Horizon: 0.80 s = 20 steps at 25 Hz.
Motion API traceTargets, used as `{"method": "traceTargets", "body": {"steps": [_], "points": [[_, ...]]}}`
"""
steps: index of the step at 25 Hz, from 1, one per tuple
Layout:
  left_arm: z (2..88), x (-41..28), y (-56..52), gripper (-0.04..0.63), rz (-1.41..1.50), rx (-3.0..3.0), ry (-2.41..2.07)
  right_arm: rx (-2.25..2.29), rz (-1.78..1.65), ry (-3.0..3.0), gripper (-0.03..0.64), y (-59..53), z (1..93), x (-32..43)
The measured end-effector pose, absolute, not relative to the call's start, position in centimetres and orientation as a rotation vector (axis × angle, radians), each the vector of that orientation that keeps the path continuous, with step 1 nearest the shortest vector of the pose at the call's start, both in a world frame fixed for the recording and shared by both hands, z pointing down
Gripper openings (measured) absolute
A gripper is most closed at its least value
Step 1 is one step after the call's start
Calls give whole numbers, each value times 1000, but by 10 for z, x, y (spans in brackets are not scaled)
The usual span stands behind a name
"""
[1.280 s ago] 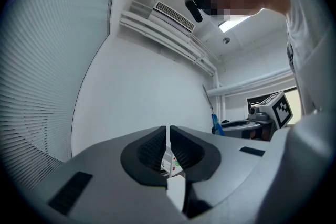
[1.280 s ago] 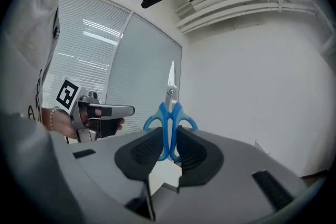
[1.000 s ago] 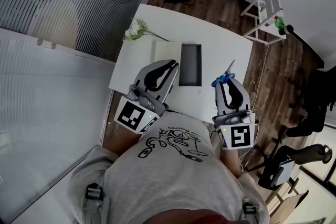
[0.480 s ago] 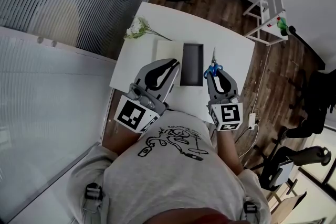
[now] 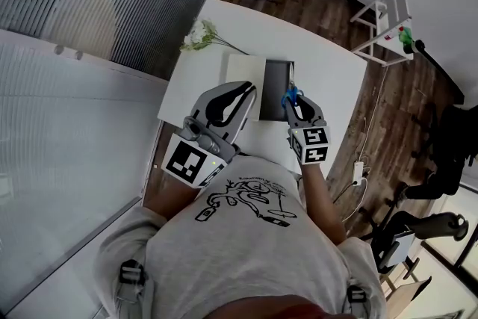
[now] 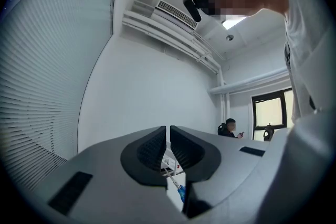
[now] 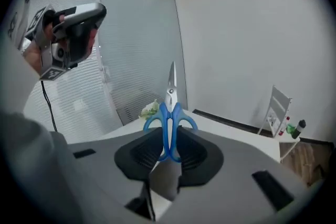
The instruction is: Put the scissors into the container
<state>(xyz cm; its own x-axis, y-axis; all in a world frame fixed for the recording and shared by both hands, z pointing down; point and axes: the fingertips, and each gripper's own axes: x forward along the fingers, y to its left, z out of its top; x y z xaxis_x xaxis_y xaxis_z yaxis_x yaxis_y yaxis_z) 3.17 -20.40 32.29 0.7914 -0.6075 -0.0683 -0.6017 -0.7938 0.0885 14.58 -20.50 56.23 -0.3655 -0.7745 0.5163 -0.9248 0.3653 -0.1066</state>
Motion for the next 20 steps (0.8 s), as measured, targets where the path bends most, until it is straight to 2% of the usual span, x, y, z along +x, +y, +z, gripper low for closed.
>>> {"method": "traceTargets", "body": {"steps": [20], "points": [[336,15,-208,37,-101,2879,-1006,1345,864,-2036,87,-223,706,136]]}}
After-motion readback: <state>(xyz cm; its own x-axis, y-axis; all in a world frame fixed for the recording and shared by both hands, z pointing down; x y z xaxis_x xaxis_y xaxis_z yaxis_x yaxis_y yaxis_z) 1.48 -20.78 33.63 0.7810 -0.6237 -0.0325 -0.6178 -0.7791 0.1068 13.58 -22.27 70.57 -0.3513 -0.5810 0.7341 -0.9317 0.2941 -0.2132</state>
